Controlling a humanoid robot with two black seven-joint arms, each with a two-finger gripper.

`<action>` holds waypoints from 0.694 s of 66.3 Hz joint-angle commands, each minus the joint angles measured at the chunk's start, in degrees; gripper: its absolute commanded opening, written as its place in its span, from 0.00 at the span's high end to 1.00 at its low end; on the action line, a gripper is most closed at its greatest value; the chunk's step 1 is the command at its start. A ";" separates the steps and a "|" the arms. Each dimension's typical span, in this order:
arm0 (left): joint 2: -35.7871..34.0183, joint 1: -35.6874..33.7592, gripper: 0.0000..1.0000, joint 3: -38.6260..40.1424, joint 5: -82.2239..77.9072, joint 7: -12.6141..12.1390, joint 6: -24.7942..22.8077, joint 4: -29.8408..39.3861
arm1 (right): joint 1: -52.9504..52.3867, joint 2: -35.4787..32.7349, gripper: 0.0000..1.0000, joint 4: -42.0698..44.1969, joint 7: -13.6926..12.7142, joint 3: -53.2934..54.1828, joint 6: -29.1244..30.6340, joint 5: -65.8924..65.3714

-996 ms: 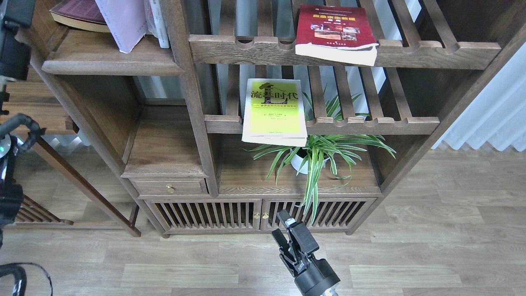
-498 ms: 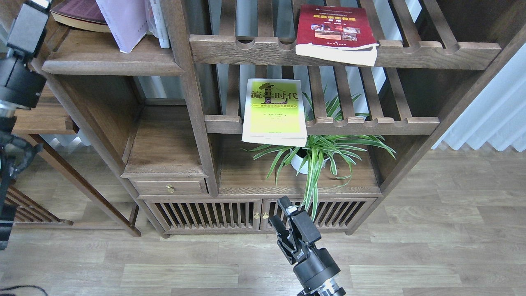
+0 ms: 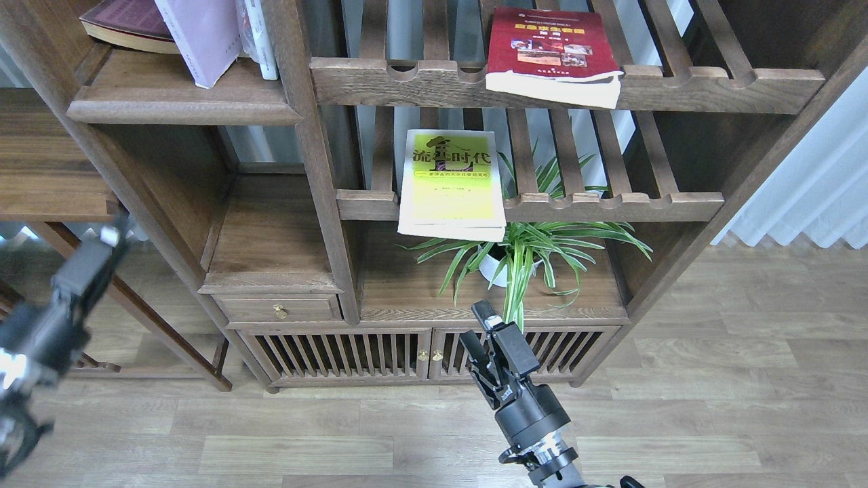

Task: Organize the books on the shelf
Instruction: 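Reach the right gripper toward the yellow-green book on the middle shelf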

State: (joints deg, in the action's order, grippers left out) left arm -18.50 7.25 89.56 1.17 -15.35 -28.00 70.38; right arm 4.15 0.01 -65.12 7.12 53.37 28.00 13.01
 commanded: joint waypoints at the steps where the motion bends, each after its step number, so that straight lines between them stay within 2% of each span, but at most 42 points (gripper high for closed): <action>1: 0.31 0.40 0.15 0.17 1.29 0.14 0.00 -5.25 | -5.37 -0.01 0.02 5.00 0.26 0.07 0.00 1.05; 14: 0.31 0.31 0.15 -0.18 1.37 0.06 0.00 -5.43 | -10.56 -0.01 0.02 6.23 0.61 -1.42 0.00 6.93; 46: 0.40 0.14 0.13 0.52 1.46 0.14 0.00 -6.31 | -12.76 -0.01 0.02 6.76 0.61 -10.12 0.00 8.43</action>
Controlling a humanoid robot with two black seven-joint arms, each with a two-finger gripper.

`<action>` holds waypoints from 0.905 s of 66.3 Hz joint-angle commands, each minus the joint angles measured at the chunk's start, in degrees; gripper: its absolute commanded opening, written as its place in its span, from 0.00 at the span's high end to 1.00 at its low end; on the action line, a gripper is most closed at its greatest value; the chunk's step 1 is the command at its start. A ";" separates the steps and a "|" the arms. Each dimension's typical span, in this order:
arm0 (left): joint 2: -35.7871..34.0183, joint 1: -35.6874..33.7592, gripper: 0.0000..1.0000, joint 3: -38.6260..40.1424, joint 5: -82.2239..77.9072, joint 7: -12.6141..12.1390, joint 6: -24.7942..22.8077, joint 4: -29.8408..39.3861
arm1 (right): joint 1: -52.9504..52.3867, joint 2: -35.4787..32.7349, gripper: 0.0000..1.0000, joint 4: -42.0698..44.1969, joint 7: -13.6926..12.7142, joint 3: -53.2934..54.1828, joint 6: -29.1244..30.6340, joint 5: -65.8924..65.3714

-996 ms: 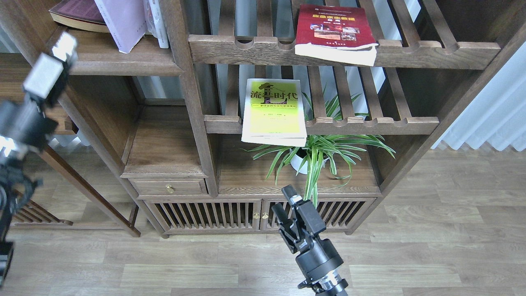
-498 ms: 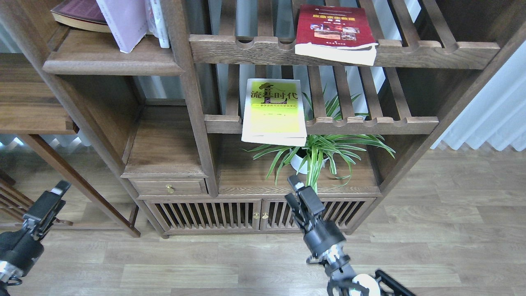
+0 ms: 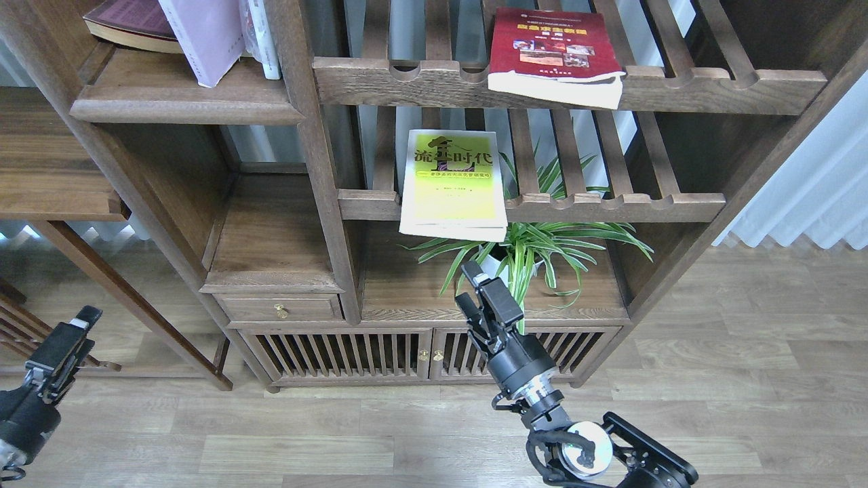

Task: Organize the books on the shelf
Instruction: 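Reach the right gripper toward the yellow-green book on the middle shelf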

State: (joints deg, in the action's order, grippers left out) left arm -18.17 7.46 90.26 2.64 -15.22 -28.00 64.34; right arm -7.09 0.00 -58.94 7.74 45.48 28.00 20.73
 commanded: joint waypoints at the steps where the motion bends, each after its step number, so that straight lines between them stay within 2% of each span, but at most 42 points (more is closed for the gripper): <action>1: 0.06 -0.08 0.13 -0.18 0.00 0.02 0.00 -0.27 | -1.70 0.00 0.02 0.58 0.00 -2.32 0.00 0.72; 17: 0.32 -0.78 0.10 -0.18 0.09 0.11 0.00 -1.14 | -7.58 0.00 0.02 3.39 0.09 -3.03 -0.22 1.69; 38: 1.29 -3.50 0.08 -0.18 0.18 0.19 0.00 -3.52 | -12.06 0.00 0.02 6.90 0.00 -3.12 -11.21 3.53; 60: 1.29 -3.68 0.06 -0.18 2.02 0.19 0.00 -5.19 | -17.34 0.00 0.02 10.42 0.00 -3.03 -12.00 5.20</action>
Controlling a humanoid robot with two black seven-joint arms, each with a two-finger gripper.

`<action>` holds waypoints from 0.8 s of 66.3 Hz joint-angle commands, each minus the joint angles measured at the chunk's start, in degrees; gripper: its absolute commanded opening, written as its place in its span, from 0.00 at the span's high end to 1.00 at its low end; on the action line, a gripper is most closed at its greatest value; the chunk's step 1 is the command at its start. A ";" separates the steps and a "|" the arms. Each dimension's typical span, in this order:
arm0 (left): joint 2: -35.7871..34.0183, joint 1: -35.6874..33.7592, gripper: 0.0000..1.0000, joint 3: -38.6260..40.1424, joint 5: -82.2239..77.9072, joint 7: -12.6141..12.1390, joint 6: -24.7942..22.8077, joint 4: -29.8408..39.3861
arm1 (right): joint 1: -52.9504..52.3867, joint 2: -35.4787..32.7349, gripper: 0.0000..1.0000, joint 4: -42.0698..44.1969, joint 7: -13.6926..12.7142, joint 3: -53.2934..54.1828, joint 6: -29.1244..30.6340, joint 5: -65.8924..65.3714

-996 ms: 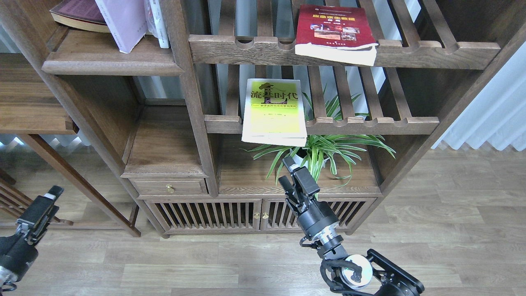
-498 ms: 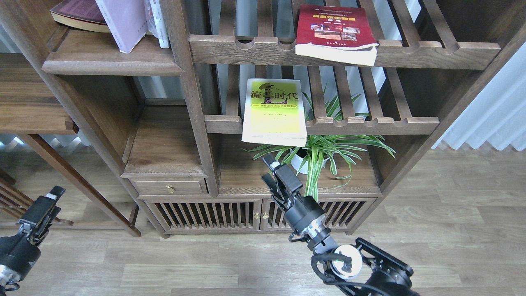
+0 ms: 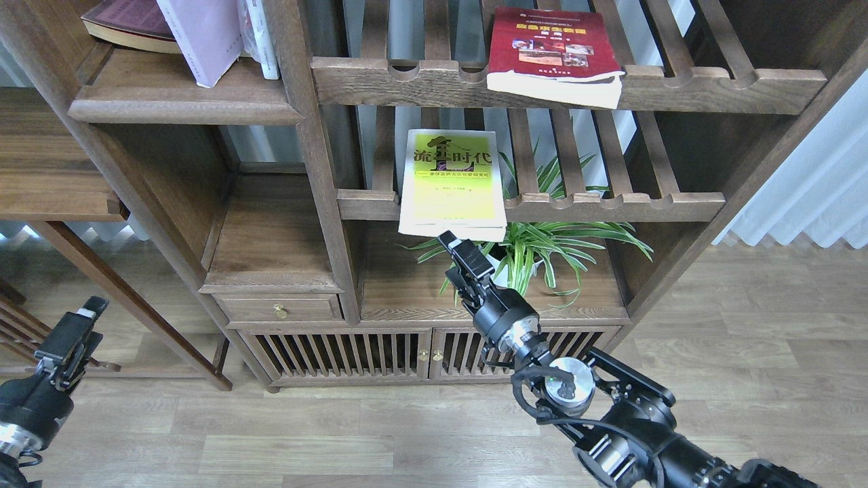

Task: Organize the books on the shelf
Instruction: 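Reach the right gripper toward the yellow-green book on the middle shelf, then grasp the yellow-green book's lower edge with the right gripper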

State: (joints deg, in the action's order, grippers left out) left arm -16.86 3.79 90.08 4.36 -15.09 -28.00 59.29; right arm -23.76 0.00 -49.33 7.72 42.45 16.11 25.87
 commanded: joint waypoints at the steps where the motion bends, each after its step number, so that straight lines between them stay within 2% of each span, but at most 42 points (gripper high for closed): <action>1: -0.02 -0.01 0.06 0.01 0.30 0.06 0.00 -0.14 | -0.76 0.00 0.02 0.81 0.01 0.00 -0.11 0.06; 41: 0.16 -1.06 0.05 0.01 0.30 0.06 0.00 -0.05 | -5.07 0.00 0.05 5.56 -0.16 0.09 -3.19 2.17; 53: 0.07 -1.24 0.05 0.01 0.30 -0.03 0.00 -0.05 | -5.25 0.00 0.12 5.47 -0.43 0.00 -3.19 2.08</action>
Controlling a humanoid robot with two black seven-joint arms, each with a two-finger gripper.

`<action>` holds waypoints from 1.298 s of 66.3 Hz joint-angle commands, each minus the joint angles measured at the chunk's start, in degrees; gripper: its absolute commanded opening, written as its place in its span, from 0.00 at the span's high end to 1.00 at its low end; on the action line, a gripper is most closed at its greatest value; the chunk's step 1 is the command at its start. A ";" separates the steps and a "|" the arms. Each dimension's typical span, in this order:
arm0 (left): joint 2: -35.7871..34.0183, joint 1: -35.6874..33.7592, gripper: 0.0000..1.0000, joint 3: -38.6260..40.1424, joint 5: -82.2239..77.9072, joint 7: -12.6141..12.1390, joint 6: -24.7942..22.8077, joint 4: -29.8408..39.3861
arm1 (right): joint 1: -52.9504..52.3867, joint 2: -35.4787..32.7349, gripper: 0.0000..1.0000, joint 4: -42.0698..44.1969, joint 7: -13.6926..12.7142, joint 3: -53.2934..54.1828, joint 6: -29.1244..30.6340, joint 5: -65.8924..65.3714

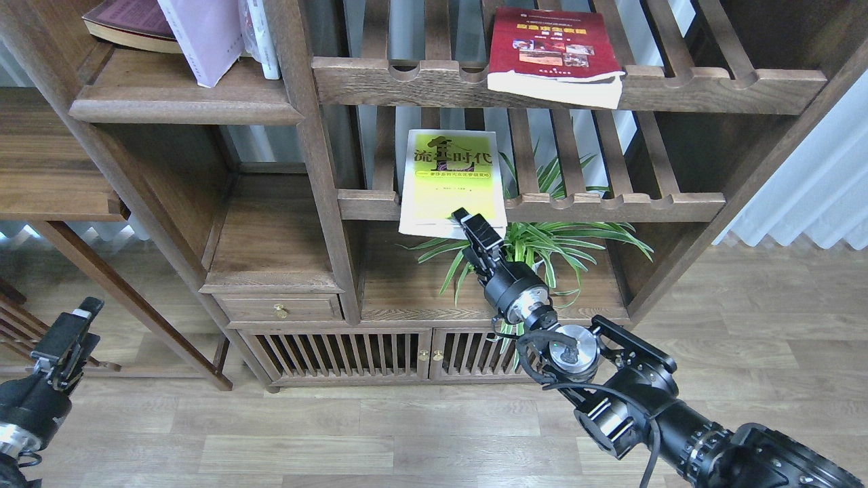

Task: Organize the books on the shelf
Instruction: 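Grasp the yellow-green book's lower edge with the right gripper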

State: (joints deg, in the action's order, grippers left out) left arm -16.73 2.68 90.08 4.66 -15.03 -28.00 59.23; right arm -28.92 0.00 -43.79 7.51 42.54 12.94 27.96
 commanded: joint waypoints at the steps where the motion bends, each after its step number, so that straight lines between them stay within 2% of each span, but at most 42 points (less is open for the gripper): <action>1: -0.05 -0.13 0.05 0.00 0.00 -0.08 0.00 0.00 | -0.08 0.00 0.12 -0.06 -0.21 -0.08 -0.02 -0.01; 18: -0.05 -0.13 0.05 0.44 0.00 0.00 0.00 -0.08 | -0.08 0.00 0.29 0.11 -0.56 -0.26 -0.02 -0.01; 22: -0.05 -0.13 0.05 0.62 0.00 0.00 0.00 0.00 | -0.08 0.00 0.36 0.20 -0.39 -0.96 0.07 -0.01; 42: -0.05 -0.13 0.05 1.06 0.00 0.00 0.00 -1.23 | 0.01 0.00 0.53 2.48 0.05 -2.02 1.04 -0.18; 49: -0.05 -0.13 0.05 1.06 0.00 0.00 0.00 -1.58 | 0.18 0.00 0.59 2.48 0.05 -3.60 3.58 -0.18; 54: -0.05 -0.13 0.05 1.06 0.00 0.00 0.00 -1.67 | 0.27 0.00 0.72 2.48 -0.03 -3.78 7.27 -0.18; 60: -0.05 -0.13 0.05 1.06 0.00 0.00 0.00 -1.58 | 0.27 0.00 0.82 2.57 -0.30 -3.78 10.00 -0.18; 67: -0.05 -0.13 0.05 1.06 0.00 -0.08 0.00 -1.58 | 0.36 0.00 0.87 2.57 -0.39 -3.78 11.23 -0.27; 73: -0.05 -0.13 0.05 0.97 0.00 -0.08 0.00 -1.58 | 0.62 0.00 0.95 2.57 -0.39 -3.86 12.90 -0.45; 86: -0.05 -0.05 0.05 0.36 0.00 -0.08 0.00 -1.75 | 0.62 0.00 0.95 2.31 -0.04 -4.66 15.06 -0.53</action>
State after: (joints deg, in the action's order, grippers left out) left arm -16.79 2.55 91.03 4.66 -15.10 -28.00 57.58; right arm -28.30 0.00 -41.22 7.20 37.70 27.01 27.39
